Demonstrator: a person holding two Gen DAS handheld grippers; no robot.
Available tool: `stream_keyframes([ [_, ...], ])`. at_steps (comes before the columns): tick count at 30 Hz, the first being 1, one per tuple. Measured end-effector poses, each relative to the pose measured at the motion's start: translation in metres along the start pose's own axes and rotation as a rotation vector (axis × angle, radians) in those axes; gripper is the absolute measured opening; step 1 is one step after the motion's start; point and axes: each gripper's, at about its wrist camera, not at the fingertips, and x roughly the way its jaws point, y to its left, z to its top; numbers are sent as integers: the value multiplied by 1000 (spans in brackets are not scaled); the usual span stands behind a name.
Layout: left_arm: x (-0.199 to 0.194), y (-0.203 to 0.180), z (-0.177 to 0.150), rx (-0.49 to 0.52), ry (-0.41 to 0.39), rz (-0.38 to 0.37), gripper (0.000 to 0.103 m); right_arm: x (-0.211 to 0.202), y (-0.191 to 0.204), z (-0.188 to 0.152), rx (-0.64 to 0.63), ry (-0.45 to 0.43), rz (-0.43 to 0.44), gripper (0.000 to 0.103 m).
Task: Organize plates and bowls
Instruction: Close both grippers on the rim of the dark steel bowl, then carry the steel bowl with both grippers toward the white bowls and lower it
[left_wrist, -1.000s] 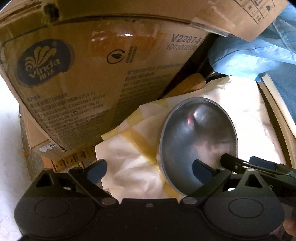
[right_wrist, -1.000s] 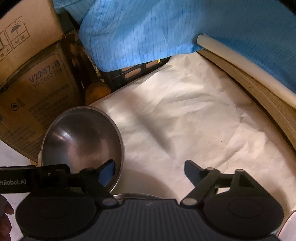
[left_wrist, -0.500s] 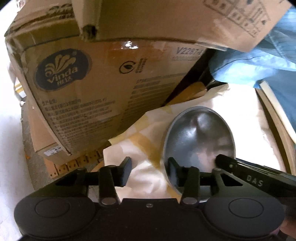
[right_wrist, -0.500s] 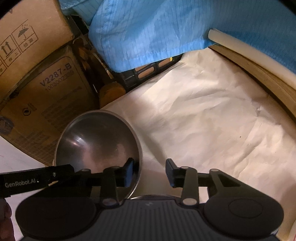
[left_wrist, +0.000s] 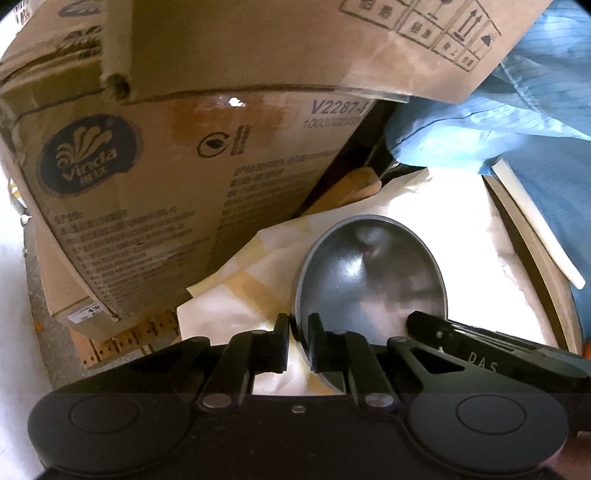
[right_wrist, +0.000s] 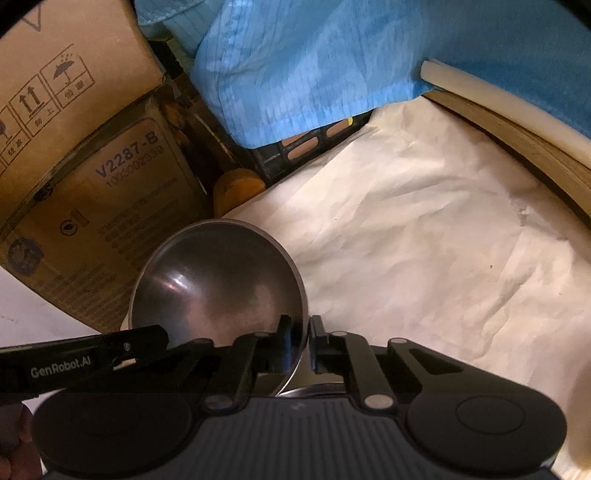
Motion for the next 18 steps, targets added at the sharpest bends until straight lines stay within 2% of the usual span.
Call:
stream_keyframes([
  [6,-2,-23,4,59,-19,-42,10,-20,-18,-3,94,-66,-29,9],
  [11,0,-55,4,145,-8,-108,10,-47,-43,-13,183,-130,-80,9],
  [18,4,-124,-8,332,38,-228,10,-98,-92,-47,359,-224,-189,8],
])
